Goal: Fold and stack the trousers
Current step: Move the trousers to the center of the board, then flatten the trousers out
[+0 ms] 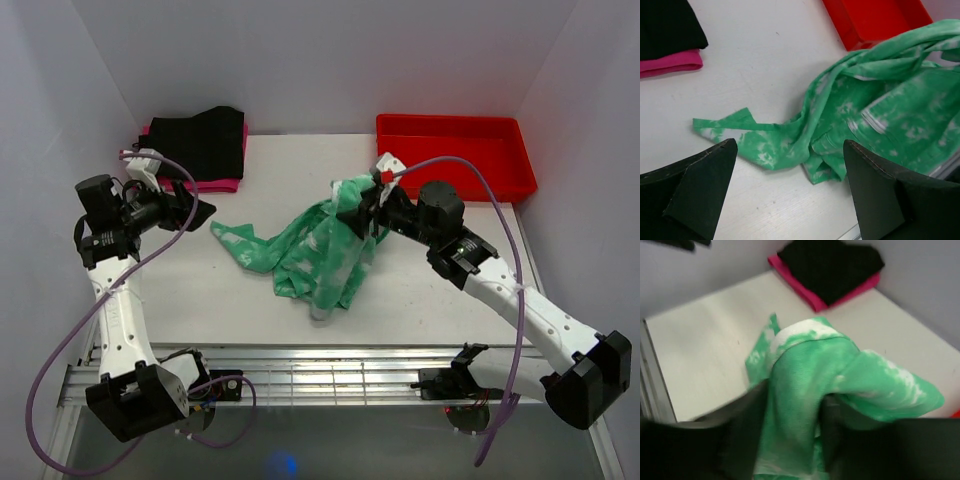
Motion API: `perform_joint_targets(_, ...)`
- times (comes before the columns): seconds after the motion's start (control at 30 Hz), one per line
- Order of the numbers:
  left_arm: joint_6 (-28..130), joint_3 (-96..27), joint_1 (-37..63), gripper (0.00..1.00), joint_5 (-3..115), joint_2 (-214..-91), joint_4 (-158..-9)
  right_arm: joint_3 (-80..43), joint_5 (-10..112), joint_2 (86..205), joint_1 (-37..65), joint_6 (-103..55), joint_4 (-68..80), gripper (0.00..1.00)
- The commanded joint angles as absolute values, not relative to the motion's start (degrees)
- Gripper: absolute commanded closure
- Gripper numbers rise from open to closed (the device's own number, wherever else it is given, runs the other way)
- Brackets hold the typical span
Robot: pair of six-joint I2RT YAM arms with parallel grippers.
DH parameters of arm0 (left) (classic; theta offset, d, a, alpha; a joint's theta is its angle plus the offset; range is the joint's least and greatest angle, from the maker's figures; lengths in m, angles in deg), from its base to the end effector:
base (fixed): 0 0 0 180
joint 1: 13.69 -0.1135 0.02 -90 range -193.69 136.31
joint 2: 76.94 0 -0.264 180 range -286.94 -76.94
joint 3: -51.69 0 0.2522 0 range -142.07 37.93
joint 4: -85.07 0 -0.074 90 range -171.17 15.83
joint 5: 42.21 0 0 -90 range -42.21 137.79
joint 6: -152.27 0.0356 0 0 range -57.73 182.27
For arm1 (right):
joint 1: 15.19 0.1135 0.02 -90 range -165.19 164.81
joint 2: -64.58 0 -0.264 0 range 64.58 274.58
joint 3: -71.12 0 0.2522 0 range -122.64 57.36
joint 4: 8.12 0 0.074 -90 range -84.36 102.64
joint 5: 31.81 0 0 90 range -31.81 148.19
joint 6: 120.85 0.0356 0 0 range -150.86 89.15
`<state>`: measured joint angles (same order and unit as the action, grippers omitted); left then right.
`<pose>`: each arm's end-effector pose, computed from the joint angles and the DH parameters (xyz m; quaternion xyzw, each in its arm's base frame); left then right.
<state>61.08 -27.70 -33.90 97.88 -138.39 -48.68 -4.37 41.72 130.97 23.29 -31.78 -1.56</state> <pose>0.2150 0.0500 0.3772 0.0689 0.8046 -0.2817 0.5182 0.2061 0.1767 0.4001 -0.3281 0.6092 0.3239 0.6452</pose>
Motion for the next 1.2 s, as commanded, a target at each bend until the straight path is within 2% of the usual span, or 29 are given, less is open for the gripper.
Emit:
perform_joint_targets(0.0, 74.8, -25.5, -33.9, 0.02, 106.9, -138.5, -41.8, 2.7, 43.1, 124.8, 22.4, -37.2, 0.1, 0.42)
perform_joint_targets(0.03, 79.4, -25.4, -33.6, 0.02, 107.7, -139.1, -40.7, 5.8, 43.2, 124.6, 21.6, -39.5, 2.2, 0.16)
perform_joint_targets(0.1, 83.7, -25.6, -31.2, 0.02, 105.6, -140.6, -37.3, 6.4, 43.2, 125.5, 17.9, -41.2, 4.0, 0.04)
perform_joint_targets(0.13, 87.4, -25.8, -30.5, 0.02, 102.4, -142.7, -36.4, 3.7, 42.7, 126.4, 16.6, -41.9, 5.4, 0.09)
perform_joint_targets(0.27, 96.3, -28.4, -29.1, 0.02, 99.0, -149.3, -30.6, -6.6, 39.3, 131.5, 12.4, -42.7, 27.7, 0.10)
perform_joint_targets(0.33, 101.1, -31.3, -28.3, 0.02, 97.9, -152.5, -26.5, -7.1, 39.3, 132.6, 12.2, -42.7, 32.4, 0.09)
perform_joint_targets(0.43, 114.3, -33.3, -25.0, 0.02, 90.9, -158.9, -21.6, -0.9, 44.4, 130.2, 10.1, -41.8, 37.3, 0.10)
perform_joint_targets(0.53, 120.1, -32.4, -23.9, 0.02, 88.3, -161.0, -21.6, 2.3, 43.6, 129.6, 6.2, -39.7, 40.2, 0.10)
perform_joint_targets(0.67, 125.9, -30.8, -22.7, 0.02, 88.8, -162.5, -22.5, 4.7, 36.9, 129.2, -0.9, -33.5, 45.4, 0.10)
perform_joint_targets(0.93, 136.4, -23.9, -16.6, 0.02, 90.3, -161.0, -26.3, 19.0, 35.6, 120.5, -8.5, -10.7, 43.8, 0.10)
perform_joint_targets(1.07, 133.6, -21.9, -10.1, 0.02, 88.9, -162.2, -29.7, 20.4, 31.6, 115.2, -14.8, -13.3, 43.0, 0.10)
perform_joint_targets(1.17, 132.3, -21.2, -9.0, 0.02, 89.3, -163.4, -31.9, 17.0, 29.0, 112.1, -21.1, -19.8, 43.8, 0.10)
